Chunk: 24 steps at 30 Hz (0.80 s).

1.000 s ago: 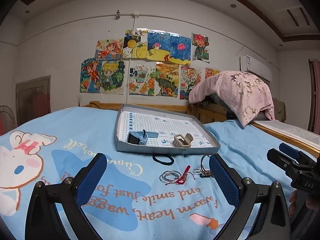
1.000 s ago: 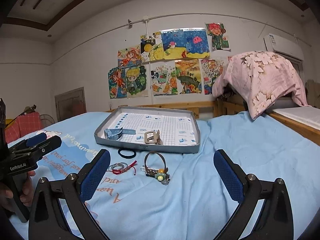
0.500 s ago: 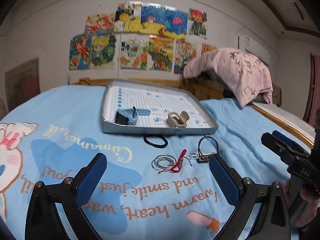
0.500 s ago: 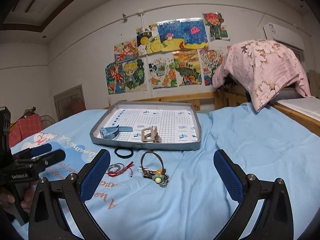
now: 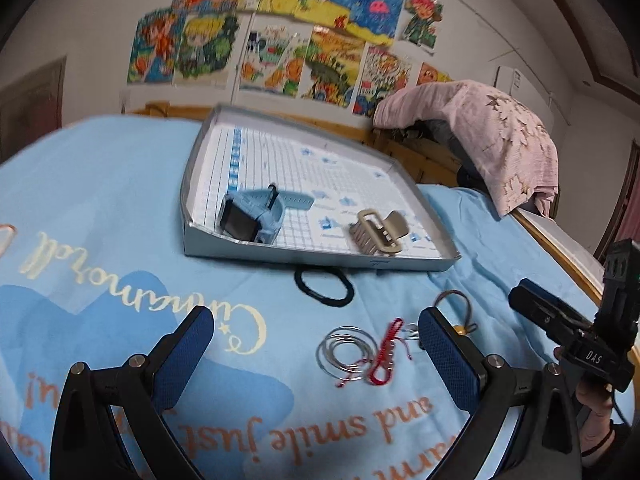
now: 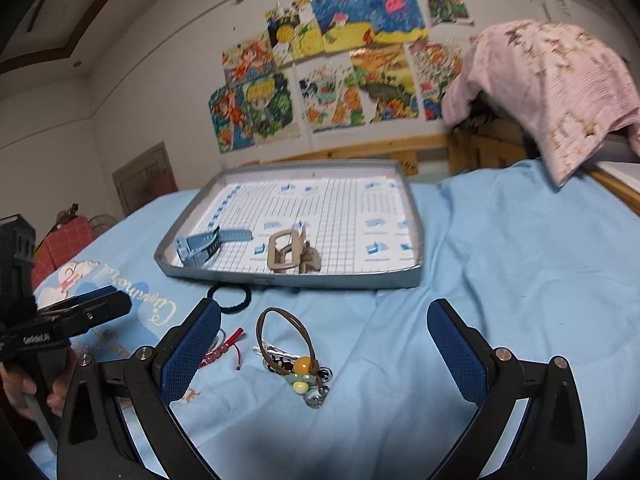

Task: Organize jewelry
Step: 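Grasp a silver metal ring with the left tool while the right tool grasps the beaded keyring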

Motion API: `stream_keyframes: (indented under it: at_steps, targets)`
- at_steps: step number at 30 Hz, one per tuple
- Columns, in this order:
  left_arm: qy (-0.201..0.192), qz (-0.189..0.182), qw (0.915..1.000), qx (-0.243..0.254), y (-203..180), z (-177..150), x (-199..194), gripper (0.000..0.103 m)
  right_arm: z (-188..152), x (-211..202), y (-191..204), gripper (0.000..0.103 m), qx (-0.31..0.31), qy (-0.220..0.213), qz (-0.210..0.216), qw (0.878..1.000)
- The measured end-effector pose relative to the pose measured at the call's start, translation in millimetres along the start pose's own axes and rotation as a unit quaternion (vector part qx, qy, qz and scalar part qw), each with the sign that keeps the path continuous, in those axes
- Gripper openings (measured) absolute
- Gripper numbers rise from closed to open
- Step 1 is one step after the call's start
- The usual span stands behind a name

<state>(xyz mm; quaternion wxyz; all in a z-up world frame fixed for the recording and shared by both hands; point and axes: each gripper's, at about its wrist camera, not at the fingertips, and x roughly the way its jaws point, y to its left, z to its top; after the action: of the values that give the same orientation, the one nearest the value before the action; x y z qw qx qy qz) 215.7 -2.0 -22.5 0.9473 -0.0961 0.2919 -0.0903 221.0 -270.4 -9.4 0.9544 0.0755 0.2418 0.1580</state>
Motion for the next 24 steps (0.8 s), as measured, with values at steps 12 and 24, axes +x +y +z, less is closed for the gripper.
stream_keyframes:
  at_steps: [12,24]
  targets:
    - [0.078,-0.078,0.9931,-0.039,19,-15,44,0.063,-18,48,-4,0.07,0.017,0.063,0.029,0.997]
    - [0.135,-0.115,0.9835,-0.031,16,-7,75,0.042,-21,63,-6,0.05,0.027,0.084,0.047,0.995]
